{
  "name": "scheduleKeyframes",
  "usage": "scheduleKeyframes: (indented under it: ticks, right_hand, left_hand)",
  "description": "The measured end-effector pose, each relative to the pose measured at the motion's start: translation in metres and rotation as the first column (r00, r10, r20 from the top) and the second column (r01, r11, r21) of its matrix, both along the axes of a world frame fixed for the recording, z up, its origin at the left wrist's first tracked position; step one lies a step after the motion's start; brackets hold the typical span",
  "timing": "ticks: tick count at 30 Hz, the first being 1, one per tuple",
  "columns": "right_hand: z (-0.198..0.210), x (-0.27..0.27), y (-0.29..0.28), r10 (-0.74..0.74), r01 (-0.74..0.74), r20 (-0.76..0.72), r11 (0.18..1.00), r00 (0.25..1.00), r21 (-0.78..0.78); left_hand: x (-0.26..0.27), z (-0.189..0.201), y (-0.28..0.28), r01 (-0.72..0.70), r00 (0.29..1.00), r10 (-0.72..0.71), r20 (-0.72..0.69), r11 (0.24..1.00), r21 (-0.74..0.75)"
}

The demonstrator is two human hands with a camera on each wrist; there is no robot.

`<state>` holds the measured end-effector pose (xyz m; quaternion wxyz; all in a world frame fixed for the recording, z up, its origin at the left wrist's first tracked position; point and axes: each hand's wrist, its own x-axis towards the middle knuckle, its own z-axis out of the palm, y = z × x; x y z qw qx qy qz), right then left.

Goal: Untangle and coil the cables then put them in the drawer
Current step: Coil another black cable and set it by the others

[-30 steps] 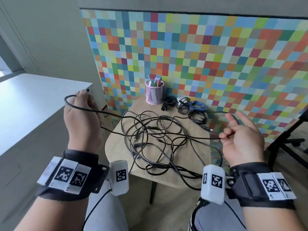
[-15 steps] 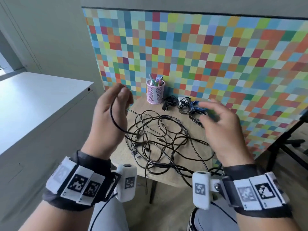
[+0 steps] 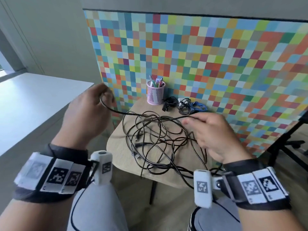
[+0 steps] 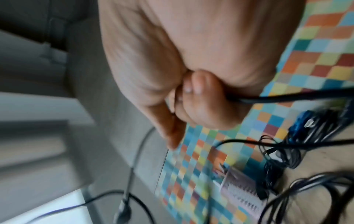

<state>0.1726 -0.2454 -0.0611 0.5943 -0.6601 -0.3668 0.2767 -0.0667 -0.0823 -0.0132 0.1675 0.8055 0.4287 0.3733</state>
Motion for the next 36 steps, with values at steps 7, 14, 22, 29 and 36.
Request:
scheduleKeyframes:
  ticks: [7, 14, 22, 29, 36]
  right_hand:
    - [0.002, 0.054, -0.025, -0.164, 0.206, -0.306, 0.972, 0.938, 0.111]
    - [0.003, 0.032, -0.012, -0.193, 0.239, 0.317, 0.964, 0.929, -0.113]
    - [0.018, -0.021, -0.002, 0.230, -0.074, 0.524, 0.951, 0.820, -0.302]
    - [0.030, -0.028, -0.012, 0.312, -0.320, 0.139, 0.947, 0.940, 0.040]
    - [0.031, -0.040, -0.006, 0.300, -0.286, -0.055, 0.942, 0.952, 0.176]
  left_hand:
    - [-0.016, 0.001, 0.012, -0.066, 0.995, 0.050, -0.082, 0.977, -0.201]
    - [0.013, 0.003, -0.018, 0.218, 0.976, -0.196, 0.097, 0.907, -0.360]
    - [0.053, -0.005, -0.050, 0.332, 0.931, -0.343, -0.124, 0.938, -0.099]
    - [0.054, -0.004, -0.040, 0.273, 0.935, -0.281, -0.214, 0.960, -0.066]
    - [0.052, -0.013, -0.042, 0.375, 0.922, -0.378, -0.089, 0.926, -0.046]
